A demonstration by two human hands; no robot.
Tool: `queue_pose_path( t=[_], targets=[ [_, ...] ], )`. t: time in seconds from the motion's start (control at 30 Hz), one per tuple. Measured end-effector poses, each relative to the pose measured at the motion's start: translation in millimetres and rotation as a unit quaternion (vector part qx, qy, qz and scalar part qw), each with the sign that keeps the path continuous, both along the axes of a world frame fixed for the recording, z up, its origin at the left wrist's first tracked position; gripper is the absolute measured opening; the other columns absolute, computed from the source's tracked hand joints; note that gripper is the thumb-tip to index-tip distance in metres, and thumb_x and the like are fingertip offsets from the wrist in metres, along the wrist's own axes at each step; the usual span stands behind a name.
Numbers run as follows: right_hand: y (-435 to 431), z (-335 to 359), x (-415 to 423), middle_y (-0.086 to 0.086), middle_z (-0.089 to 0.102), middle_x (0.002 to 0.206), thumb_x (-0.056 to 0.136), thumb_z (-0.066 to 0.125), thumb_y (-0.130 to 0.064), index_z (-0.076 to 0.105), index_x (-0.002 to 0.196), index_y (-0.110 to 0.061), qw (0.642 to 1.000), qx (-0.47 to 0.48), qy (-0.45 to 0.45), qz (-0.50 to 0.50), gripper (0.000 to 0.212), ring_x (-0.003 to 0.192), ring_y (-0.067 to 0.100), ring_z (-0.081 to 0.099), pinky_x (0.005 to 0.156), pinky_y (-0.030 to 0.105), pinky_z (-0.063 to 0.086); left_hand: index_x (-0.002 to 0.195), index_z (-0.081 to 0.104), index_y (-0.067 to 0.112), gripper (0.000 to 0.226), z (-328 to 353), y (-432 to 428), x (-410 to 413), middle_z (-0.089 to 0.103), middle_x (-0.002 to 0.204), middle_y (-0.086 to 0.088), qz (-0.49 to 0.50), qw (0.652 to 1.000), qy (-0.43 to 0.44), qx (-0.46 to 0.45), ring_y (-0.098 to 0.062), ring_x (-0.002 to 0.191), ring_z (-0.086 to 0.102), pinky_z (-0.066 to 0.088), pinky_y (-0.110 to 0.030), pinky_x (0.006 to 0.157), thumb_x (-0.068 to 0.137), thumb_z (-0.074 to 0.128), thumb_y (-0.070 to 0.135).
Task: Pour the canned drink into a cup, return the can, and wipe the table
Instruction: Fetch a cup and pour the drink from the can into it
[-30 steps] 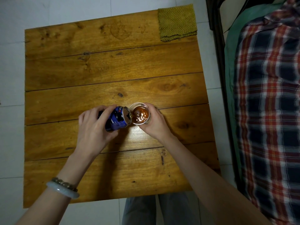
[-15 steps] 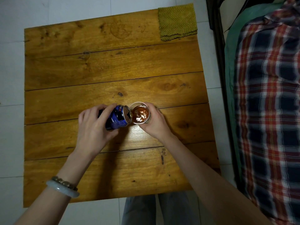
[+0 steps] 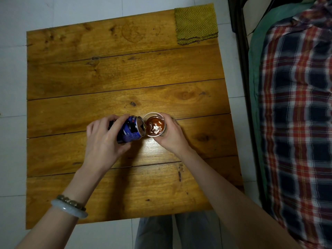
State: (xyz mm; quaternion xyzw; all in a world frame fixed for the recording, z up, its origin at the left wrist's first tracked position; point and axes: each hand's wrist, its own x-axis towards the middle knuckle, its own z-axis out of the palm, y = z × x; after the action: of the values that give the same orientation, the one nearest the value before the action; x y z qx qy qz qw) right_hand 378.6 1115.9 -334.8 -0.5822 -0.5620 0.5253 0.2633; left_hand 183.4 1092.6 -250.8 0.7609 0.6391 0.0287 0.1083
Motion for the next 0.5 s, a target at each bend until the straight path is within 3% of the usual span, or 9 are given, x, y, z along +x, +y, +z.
queue_pose_path(
  t=[0.27,0.5],
  targets=[
    [-0.5,-1.0,0.1,-0.007,0.056,0.119,0.070,0.077,-0.018,0.048,0.124,-0.023,1.000,0.004,0.005,-0.002,0.061,0.115,0.015,0.050,0.095,0.043,0.046,0.135,0.047,0.016,0.090,-0.3,0.4,0.1,0.053,0.118,-0.016,-0.002,1.000,0.003,-0.003,-0.033,0.107,0.048,0.033,-0.050,0.092,0.055,0.089,0.022],
    [0.9,2.1,1.3,-0.018,0.048,0.109,0.071,0.078,-0.017,0.048,0.124,-0.021,1.000,-0.002,0.003,0.005,0.061,0.113,0.011,0.048,0.096,0.037,0.045,0.135,0.047,0.017,0.090,-0.4,1.0,-0.2,0.053,0.118,-0.015,-0.004,1.000,0.010,-0.003,-0.032,0.108,0.047,0.031,-0.048,0.093,0.055,0.088,0.024]
  ],
)
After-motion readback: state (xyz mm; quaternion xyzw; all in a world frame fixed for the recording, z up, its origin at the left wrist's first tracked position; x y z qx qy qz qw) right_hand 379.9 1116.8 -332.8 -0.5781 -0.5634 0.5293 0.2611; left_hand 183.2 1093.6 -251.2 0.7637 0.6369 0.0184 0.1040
